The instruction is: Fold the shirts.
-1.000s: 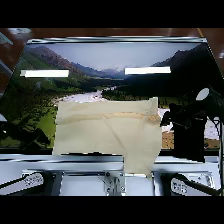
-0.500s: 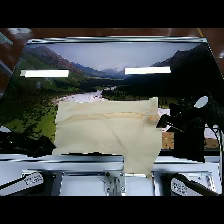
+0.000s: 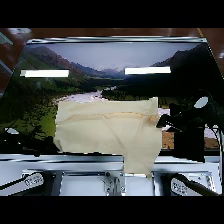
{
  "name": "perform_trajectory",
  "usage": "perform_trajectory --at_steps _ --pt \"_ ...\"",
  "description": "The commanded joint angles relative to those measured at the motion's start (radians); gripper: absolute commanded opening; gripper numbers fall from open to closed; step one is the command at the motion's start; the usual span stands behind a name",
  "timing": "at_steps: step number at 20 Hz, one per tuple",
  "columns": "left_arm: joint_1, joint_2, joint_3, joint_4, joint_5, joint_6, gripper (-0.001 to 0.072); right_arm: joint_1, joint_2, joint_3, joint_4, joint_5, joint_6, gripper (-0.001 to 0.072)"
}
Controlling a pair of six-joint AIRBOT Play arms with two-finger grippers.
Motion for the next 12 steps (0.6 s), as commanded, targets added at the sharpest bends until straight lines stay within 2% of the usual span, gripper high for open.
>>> perform_trajectory --at_steps 1,4,7,10,12 --pt "-0.01 -0.001 -0.006 -0.006 0.025 -0.01 0.0038 0.0 0.001 0.0 -0.004 0.013 0.002 0.0682" --pt "-0.01 0.002 0.001 -0.006 0.001 -0.01 0.0038 0.0 0.001 0.0 -0.057 0.078 0.002 0.0682" --pt "-0.01 0.019 0.008 -0.006 -0.012 -0.006 0.0038 0.008 0.07 -0.067 -0.034 0.155 -0.019 0.0682" --pt "-0.01 0.037 0.01 -0.006 -0.012 -0.002 0.0039 -0.016 0.237 -0.25 -0.126 0.066 0.034 0.0681" --pt "-0.01 0.041 0.011 -0.006 -0.018 -0.002 0.0039 -0.05 0.304 -0.355 -0.106 0.011 0.064 0.0681"
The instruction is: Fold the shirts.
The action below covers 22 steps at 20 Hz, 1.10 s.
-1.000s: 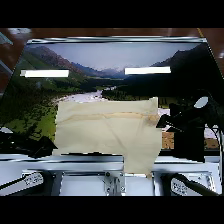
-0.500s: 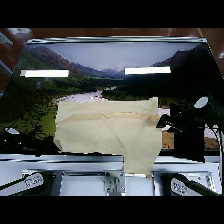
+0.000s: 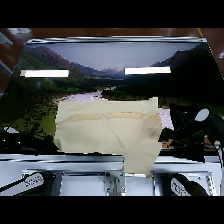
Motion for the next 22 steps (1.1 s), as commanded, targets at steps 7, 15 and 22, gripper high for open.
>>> perform_trajectory --at_steps 7,15,22 --pt "0.0 0.01 0.003 -0.026 -0.042 0.012 0.0039 0.024 0.105 -0.261 0.076 -0.208 0.064 0.068" --pt "0.0 0.01 0.01 -0.026 -0.029 0.027 0.0039 0.024 0.105 -0.265 0.15 -0.275 0.08 0.0515" --pt "0.0 0.01 0.01 -0.026 -0.032 0.027 0.0038 0.024 0.105 -0.286 0.092 -0.177 0.005 0.0594"
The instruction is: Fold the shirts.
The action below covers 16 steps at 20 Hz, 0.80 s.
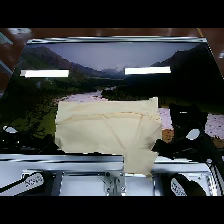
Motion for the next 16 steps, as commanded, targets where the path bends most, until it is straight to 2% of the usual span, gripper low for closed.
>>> perform_trajectory --at_steps 1,2,3,7,8,9,10,11,13,14,16 --pt "0.0 0.001 0.001 -0.001 -0.002 0.0 0.0039 0.0 0.001 -0.003 -0.003 0.005 -0.014 0.0591" --pt "0.0 0.001 0.001 -0.001 -0.002 0.0 0.0039 0.0 0.001 -0.005 0.016 -0.014 -0.008 0.0509" --pt "0.0 0.001 0.001 -0.004 -0.002 0.0 0.0039 0.0 0.001 -0.011 0.042 -0.042 -0.005 0.049" --pt "0.0 0.001 0.005 -0.018 -0.012 0.0 0.0039 0.0 0.001 -0.056 0.076 -0.104 -0.007 0.0497" --pt "0.0 0.001 0.005 -0.018 -0.011 0.0 0.0039 0.0 0.001 -0.056 0.068 -0.103 -0.008 0.0458" --pt "0.0 0.001 0.005 -0.018 -0.01 0.0 0.0039 0.0 0.001 -0.056 0.068 -0.106 -0.01 0.0368" --pt "0.0 0.001 0.005 -0.018 -0.01 0.0 0.0039 0.0 0.001 -0.056 0.068 -0.11 -0.011 0.0364" --pt "0.0 0.001 0.005 -0.018 -0.01 0.0 0.0039 0.0 0.001 -0.056 0.069 -0.115 -0.01 0.0307" --pt "0.0 0.001 0.005 -0.018 -0.009 0.0 0.0039 0.0 0.001 -0.056 0.089 -0.123 -0.021 0.0108" --pt "0.0 0.001 0.005 -0.018 -0.007 0.001 0.0039 0.0 0.001 -0.056 0.117 -0.121 -0.053 0.0073" --pt "0.0 0.011 0.029 -0.027 -0.002 0.033 0.0037 0.0 0.001 -0.04 0.201 -0.088 -0.187 0.0072"
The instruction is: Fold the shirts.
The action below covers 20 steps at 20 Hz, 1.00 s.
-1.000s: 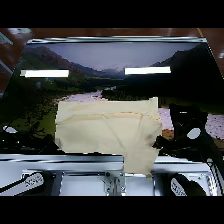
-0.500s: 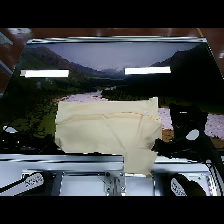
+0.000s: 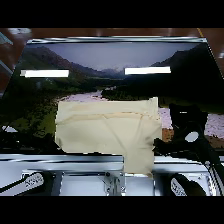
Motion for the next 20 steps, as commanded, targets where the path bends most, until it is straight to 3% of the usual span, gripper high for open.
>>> perform_trajectory --at_steps 1,7,11,15,20 --pt "0.0 0.03 0.044 -0.021 0.002 0.043 0.0037 0.0 0.002 0.032 0.102 0.046 -0.149 0.0072" --pt "0.0 0.15 0.312 -0.088 -0.023 -0.008 0.0037 0.0 0.002 0.29 0.177 0.068 -0.151 0.007" --pt "-0.008 0.14 0.401 -0.219 0.081 -0.009 0.0036 0.0 -0.005 0.4 0.251 -0.076 -0.124 0.0069" --pt "-0.105 0.02 0.464 -0.232 0.119 -0.019 0.0037 0.0 -0.13 0.472 0.359 -0.134 -0.164 0.0069" --pt "-0.166 -0.145 0.577 -0.243 0.203 -0.054 0.0037 0.0 -0.329 0.622 0.372 -0.202 -0.172 0.007"
